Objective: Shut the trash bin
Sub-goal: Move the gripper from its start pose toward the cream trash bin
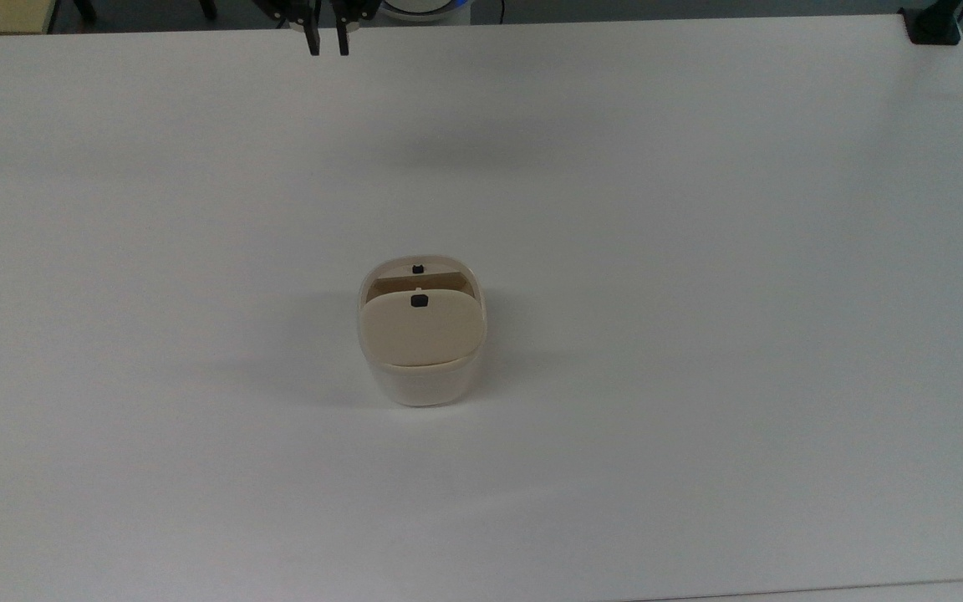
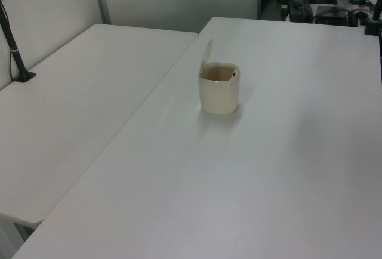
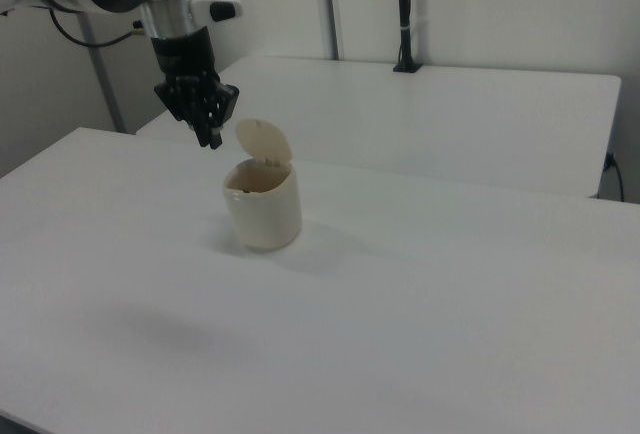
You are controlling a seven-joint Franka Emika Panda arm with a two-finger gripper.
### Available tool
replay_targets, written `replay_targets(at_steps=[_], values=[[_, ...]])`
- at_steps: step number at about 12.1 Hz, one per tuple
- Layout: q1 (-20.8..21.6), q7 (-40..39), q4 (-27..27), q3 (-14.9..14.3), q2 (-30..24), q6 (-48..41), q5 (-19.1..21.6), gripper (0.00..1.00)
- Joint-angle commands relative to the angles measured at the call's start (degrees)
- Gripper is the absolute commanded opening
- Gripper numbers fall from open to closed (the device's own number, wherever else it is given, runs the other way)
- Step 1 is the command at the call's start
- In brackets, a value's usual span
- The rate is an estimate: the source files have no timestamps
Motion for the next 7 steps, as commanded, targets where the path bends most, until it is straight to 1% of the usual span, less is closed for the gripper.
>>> replay_targets(at_steps=[1, 3, 5, 7], values=[[-0.6, -1.5, -0.5, 0.5, 0.0, -0.3, -0.7, 0.00], [-0.3, -1.5, 0.7, 0.5, 1.7, 2.0, -0.5, 0.00], [-0.3, -1.0, 0.9, 0.6, 2.4, 7.8, 0.0, 0.00], [-0.3, -1.2, 1.0, 0.7, 3.5, 11.3, 0.3, 0.00]])
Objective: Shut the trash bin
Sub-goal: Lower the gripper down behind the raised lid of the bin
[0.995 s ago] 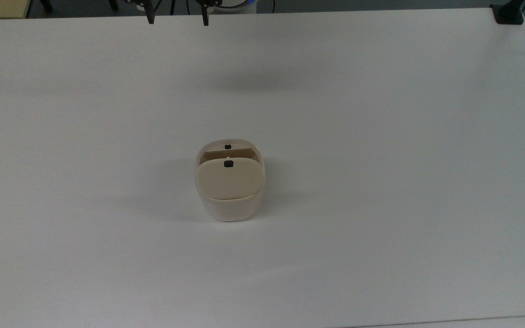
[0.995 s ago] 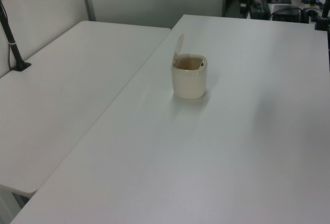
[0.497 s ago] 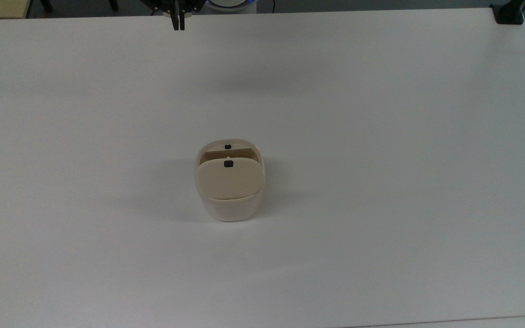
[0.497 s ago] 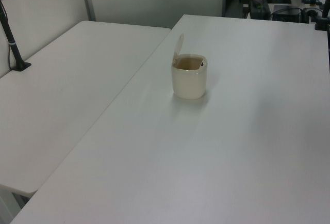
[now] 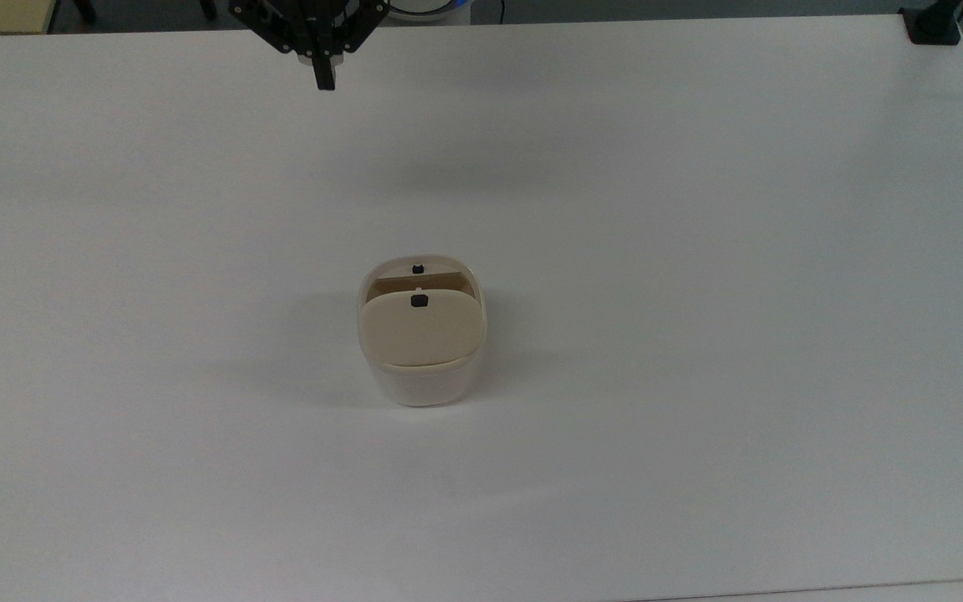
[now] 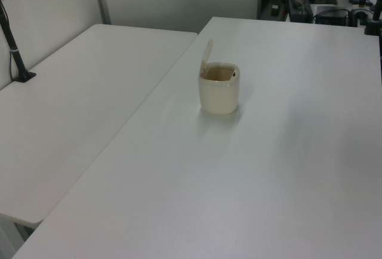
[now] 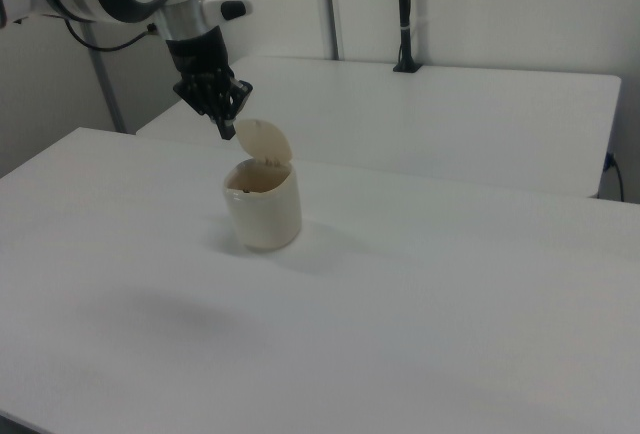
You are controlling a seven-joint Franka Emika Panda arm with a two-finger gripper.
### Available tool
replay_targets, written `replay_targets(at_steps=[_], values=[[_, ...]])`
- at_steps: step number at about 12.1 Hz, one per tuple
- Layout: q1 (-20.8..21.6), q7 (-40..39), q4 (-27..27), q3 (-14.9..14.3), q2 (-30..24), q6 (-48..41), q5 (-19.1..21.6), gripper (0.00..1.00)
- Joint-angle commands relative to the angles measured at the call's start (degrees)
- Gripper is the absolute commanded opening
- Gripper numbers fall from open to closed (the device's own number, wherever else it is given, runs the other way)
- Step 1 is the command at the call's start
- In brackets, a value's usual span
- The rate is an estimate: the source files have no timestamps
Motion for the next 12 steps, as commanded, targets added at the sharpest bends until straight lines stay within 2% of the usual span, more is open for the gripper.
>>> replay_targets(at_steps=[1, 4, 6, 9, 12], values=[[-0.2, -0.6, 1.8, 0.9, 2.0, 6.5, 0.3, 0.00], [1.0, -0.3, 3.1, 1.0, 4.1, 15.7, 0.6, 0.00], [1.7, 2.6, 3.2, 1.2, 5.6, 22.7, 1.8, 0.00], [3.1, 4.8, 4.0, 1.2, 9.8, 35.0, 1.9, 0.00], [5.0, 7.1, 4.0, 1.2, 13.0, 41.3, 1.7, 0.00]])
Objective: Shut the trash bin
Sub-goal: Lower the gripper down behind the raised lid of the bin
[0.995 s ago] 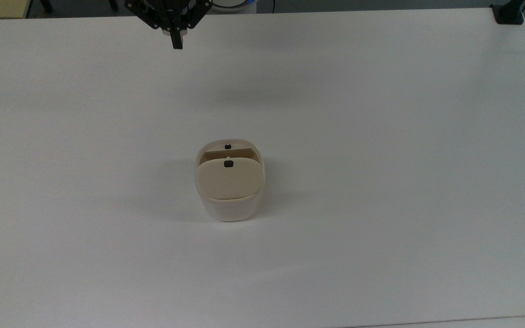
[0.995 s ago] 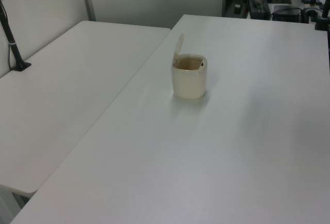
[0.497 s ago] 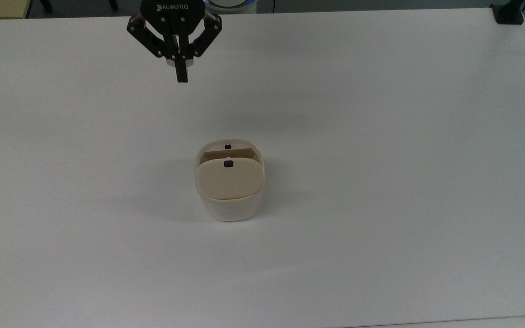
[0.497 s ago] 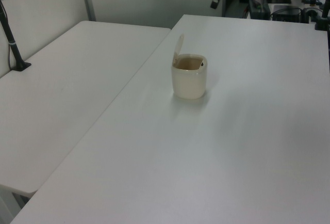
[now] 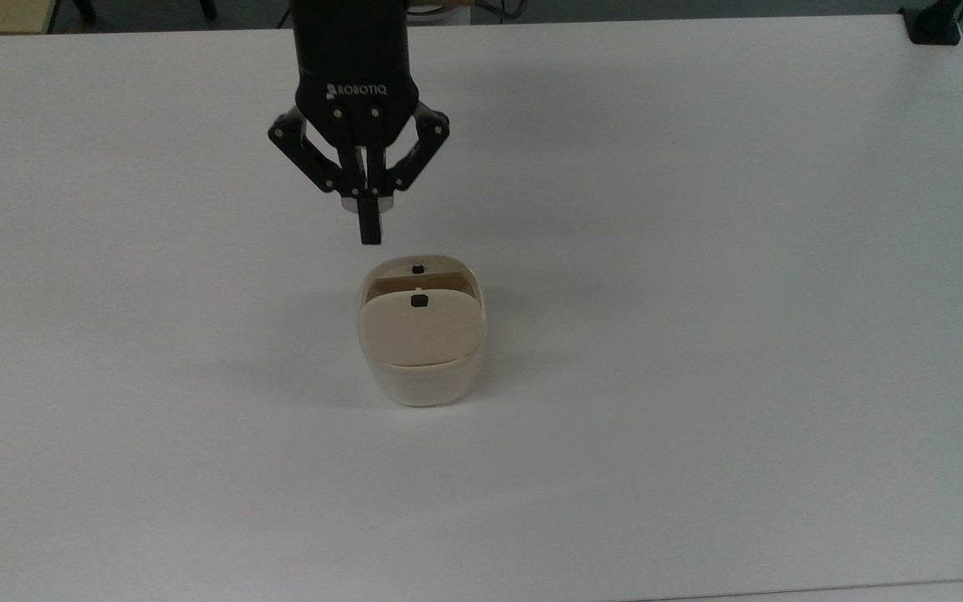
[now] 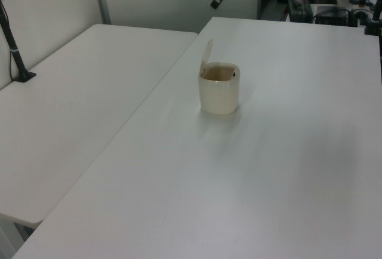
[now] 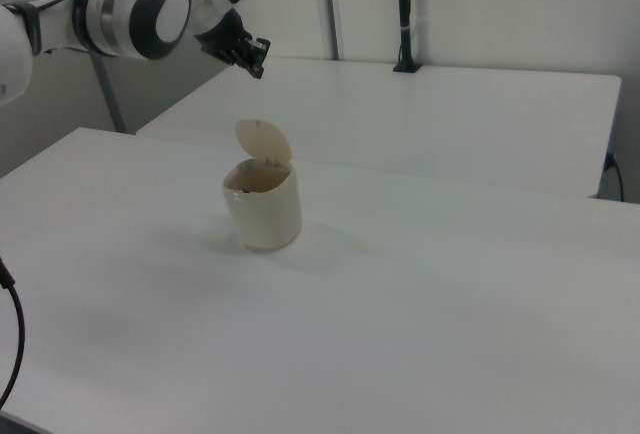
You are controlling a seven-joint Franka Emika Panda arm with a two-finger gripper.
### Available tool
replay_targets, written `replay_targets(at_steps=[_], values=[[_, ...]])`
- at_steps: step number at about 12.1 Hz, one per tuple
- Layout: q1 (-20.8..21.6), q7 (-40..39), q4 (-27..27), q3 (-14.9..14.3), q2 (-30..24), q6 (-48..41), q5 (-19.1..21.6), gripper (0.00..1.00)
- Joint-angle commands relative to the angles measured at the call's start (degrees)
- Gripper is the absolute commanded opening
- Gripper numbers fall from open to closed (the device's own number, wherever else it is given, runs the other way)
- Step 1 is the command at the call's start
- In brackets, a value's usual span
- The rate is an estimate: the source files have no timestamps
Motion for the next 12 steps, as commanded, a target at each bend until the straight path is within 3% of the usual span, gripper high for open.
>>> replay_targets(at_steps=[1, 9, 12], values=[[1.6, 2.3, 1.5, -0.2, 3.5, 5.0, 0.6, 0.00], [2.0, 1.7, 1.4, -0.3, 8.4, 5.3, -0.1, 0.00], [2.7, 1.7, 0.9, -0.3, 8.0, 0.0, -3.4, 0.00]])
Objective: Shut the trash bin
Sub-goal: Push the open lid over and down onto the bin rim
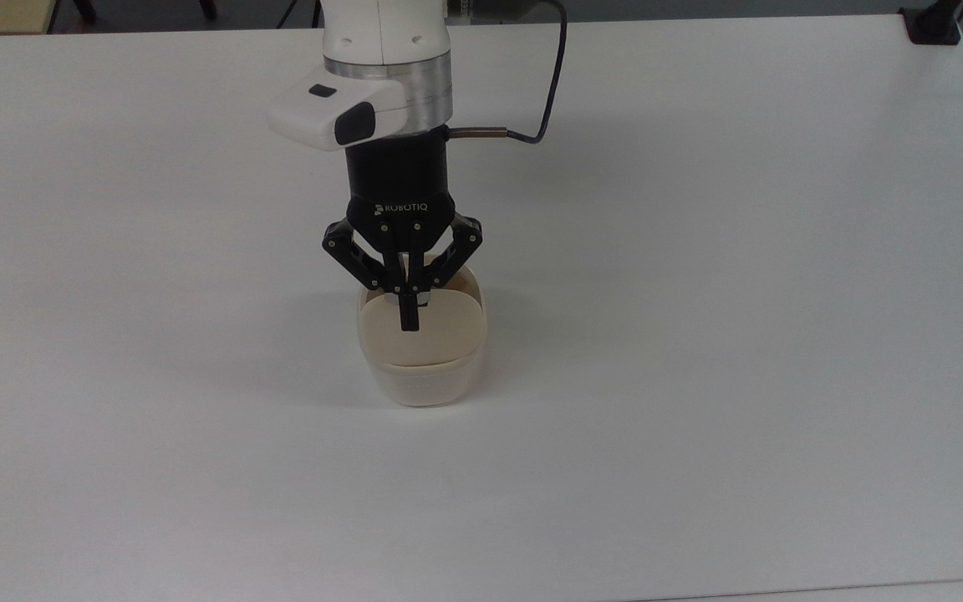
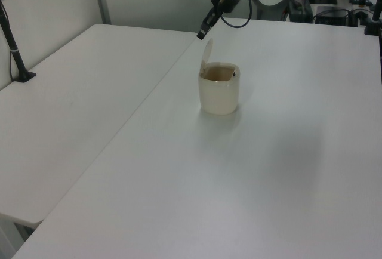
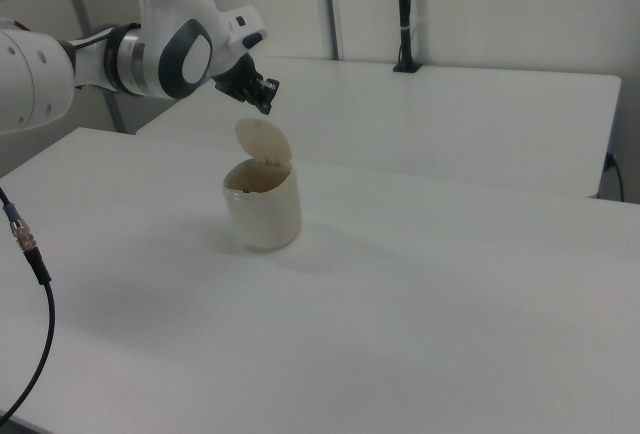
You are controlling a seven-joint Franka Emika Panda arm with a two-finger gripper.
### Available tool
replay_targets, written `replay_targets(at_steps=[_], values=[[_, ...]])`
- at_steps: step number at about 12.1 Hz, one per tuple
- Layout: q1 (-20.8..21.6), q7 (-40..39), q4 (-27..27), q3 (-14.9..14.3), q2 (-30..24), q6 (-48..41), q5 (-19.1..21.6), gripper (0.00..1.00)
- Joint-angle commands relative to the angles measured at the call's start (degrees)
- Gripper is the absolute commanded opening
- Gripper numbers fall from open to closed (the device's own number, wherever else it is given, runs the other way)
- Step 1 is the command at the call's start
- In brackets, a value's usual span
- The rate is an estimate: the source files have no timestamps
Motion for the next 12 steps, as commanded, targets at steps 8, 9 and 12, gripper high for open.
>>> replay_targets(at_steps=[8, 9, 12], values=[[1.8, -2.8, -2.2, -0.3, -0.4, -19.0, -6.8, 0.00], [1.8, -3.0, -2.4, -0.3, -0.2, -19.9, -7.2, 0.00], [2.1, -2.9, -3.1, -0.3, 1.6, -20.1, -7.3, 0.00]])
